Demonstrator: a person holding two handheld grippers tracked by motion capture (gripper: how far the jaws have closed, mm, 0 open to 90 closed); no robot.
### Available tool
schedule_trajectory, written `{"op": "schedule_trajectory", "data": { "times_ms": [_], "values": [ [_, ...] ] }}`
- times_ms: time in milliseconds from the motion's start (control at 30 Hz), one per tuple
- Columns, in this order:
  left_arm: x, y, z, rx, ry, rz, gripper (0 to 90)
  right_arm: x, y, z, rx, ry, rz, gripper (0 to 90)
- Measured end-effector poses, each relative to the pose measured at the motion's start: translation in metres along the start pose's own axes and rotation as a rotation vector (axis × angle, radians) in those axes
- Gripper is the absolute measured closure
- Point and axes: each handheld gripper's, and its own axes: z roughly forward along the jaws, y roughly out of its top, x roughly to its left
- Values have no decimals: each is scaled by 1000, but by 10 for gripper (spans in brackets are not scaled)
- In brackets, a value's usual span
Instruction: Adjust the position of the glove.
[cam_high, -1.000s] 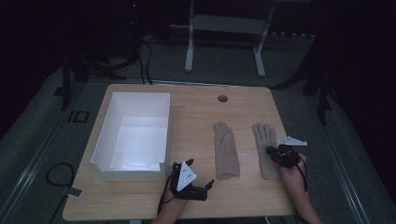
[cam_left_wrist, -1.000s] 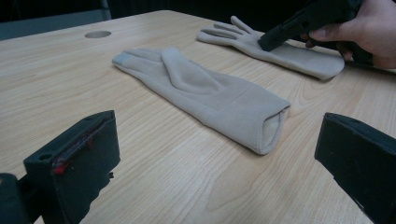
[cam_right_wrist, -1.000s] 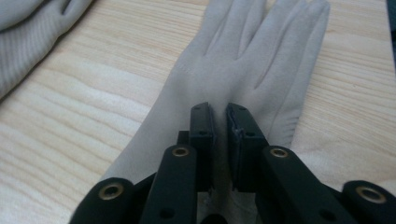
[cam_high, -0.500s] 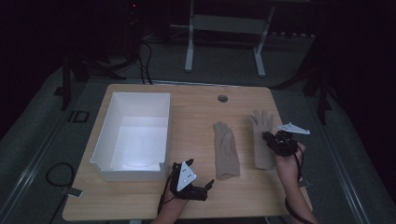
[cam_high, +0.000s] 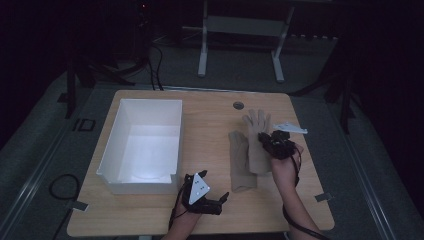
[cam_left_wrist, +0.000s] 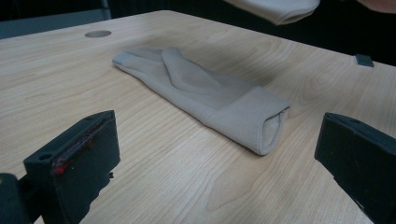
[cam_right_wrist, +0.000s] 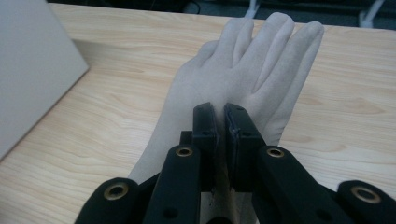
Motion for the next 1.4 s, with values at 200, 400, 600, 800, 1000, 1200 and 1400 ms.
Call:
{"op": "schedule_trajectory", "data": {
  "times_ms": [200,400,600,800,1000,1200,1400],
  "values": [
    [-1,0,0,-1,-2,6,3,24,-1,10,5,-3,-15,837],
    [-1,0,0,-2,-3,6,3,33,-18,25,55,-1,-25,837],
    [-1,0,0,-1,-3,7,3,35,-34,37,99,-8,-25,835],
    [-1,0,0,-1,-3,7,3,37,-44,45,127,11,-24,832],
    [-1,0,0,-1,-4,5,3,37,-52,52,153,29,-21,825],
    [-1,0,0,-1,-5,8,3,36,-54,50,155,31,-31,818],
    [-1,0,0,0,-5,6,3,32,-54,45,149,66,-41,707]
  ]
}}
